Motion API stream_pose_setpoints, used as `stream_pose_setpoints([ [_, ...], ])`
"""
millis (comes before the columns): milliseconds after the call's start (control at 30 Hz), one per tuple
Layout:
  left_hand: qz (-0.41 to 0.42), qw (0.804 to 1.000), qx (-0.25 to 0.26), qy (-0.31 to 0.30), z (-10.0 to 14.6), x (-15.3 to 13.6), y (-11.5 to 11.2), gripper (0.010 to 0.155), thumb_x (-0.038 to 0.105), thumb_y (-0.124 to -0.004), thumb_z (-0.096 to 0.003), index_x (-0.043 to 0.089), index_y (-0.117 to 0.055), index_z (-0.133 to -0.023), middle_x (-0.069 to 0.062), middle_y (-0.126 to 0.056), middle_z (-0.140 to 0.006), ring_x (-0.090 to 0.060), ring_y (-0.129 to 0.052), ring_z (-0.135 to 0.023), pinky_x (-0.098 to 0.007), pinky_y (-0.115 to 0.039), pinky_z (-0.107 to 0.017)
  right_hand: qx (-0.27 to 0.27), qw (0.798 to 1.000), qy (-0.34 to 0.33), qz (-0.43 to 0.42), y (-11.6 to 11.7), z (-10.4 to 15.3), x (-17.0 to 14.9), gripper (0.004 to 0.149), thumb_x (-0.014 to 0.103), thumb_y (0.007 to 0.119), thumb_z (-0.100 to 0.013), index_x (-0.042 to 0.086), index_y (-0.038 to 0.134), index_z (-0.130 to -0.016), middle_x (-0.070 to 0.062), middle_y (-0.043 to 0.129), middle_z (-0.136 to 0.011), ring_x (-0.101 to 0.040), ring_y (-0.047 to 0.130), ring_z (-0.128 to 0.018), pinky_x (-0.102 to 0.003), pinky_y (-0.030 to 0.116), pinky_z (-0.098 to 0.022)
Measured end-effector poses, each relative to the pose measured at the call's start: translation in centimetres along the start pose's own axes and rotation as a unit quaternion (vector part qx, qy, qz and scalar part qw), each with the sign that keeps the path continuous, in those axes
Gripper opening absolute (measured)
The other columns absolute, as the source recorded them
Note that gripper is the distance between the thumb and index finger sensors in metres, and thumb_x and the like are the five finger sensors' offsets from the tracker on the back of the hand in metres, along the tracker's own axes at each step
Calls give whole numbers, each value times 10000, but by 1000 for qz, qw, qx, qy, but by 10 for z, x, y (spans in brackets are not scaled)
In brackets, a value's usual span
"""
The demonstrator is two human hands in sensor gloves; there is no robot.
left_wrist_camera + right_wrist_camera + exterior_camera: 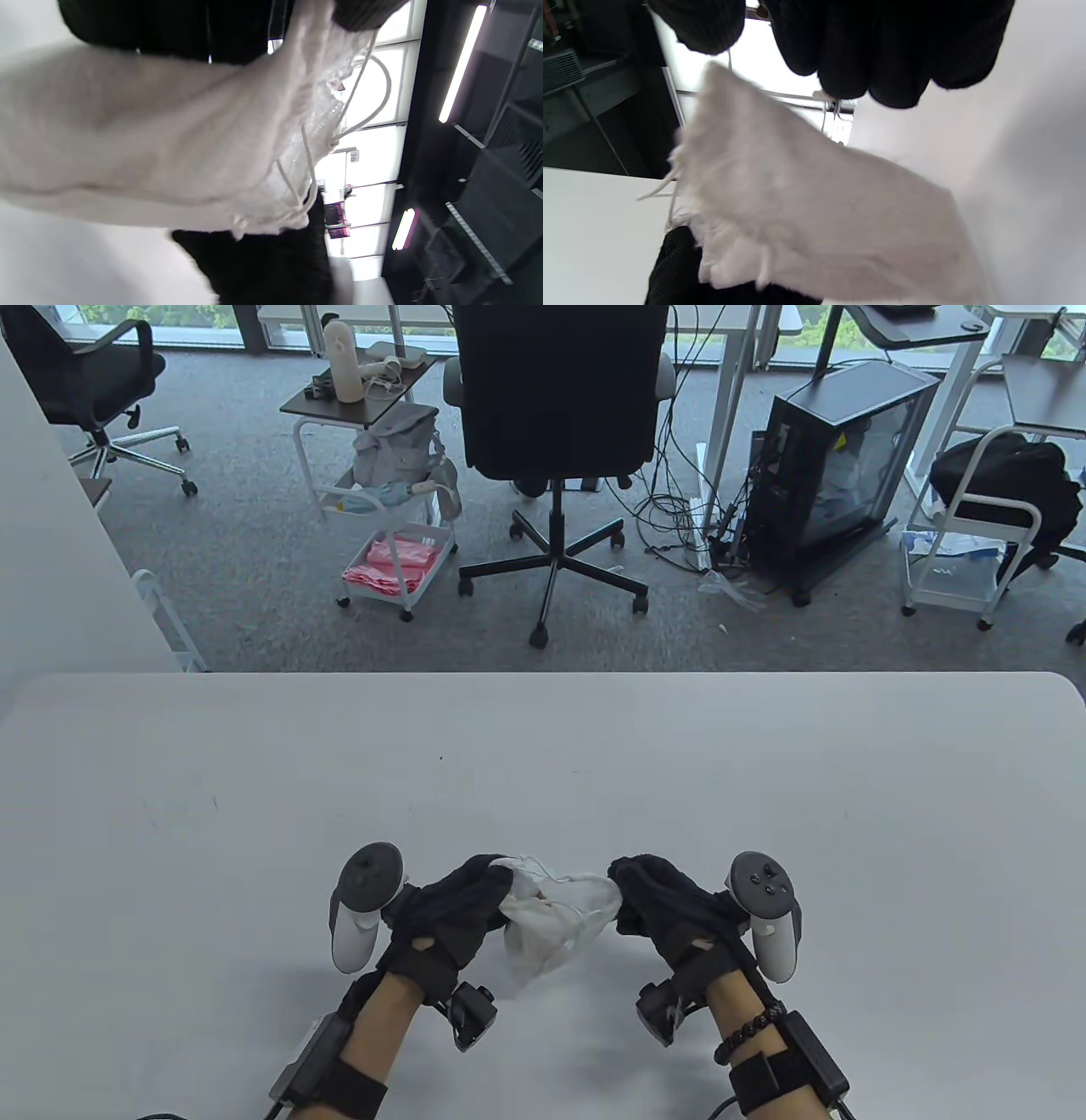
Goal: Empty bag and arrange number blocks in order
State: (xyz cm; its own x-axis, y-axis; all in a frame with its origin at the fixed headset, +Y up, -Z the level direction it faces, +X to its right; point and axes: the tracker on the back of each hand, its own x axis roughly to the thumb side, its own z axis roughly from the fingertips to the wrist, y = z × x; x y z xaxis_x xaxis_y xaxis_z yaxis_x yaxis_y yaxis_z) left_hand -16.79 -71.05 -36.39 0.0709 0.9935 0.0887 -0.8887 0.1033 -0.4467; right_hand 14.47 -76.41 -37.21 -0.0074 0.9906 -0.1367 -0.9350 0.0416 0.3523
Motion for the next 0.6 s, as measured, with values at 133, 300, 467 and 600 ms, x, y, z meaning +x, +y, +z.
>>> stream_pose_setpoints([
  [133, 89, 994, -32, -55, -6, 2, 0, 437, 475, -537, -619, 273, -672, -982, -140, -712, -1089, -500, -781, -1001, -665, -659, -734, 137, 981, 58, -121, 14, -17, -37, 852, 532, 585, -588, -60, 299, -1130, -396, 419, -1098, -640, 528, -977, -712, 558, -710],
  [300, 126, 990, -26, -62, -5, -3, 3, 436, 485, -529, -624, 288, -659, -990, -113, -721, -1082, -454, -801, -1005, -634, -664, -752, 217, 944, 40, -247, 29, -22, -41, 695, 466, 591, -592, 36, 479, -1126, -307, 566, -1100, -580, 636, -975, -703, 575, -720],
  [467, 131, 990, -20, -49, -1, -10, 8, 437, 477, -537, -625, 275, -664, -992, -114, -737, -1067, -433, -832, -988, -620, -677, -751, 120, 985, 3, -125, 16, -19, -25, 463, 416, 735, -558, 153, 751, -938, -132, 843, -921, -393, 908, -801, -558, 796, -633],
  [600, 166, 984, -33, -49, -3, -13, 1, 438, 473, -537, -625, 273, -657, -996, -92, -735, -1065, -392, -833, -993, -597, -680, -764, 86, 991, 0, -106, 20, -15, -15, 379, 376, 766, -543, 164, 806, -855, -94, 902, -804, -332, 955, -706, -523, 831, -585],
])
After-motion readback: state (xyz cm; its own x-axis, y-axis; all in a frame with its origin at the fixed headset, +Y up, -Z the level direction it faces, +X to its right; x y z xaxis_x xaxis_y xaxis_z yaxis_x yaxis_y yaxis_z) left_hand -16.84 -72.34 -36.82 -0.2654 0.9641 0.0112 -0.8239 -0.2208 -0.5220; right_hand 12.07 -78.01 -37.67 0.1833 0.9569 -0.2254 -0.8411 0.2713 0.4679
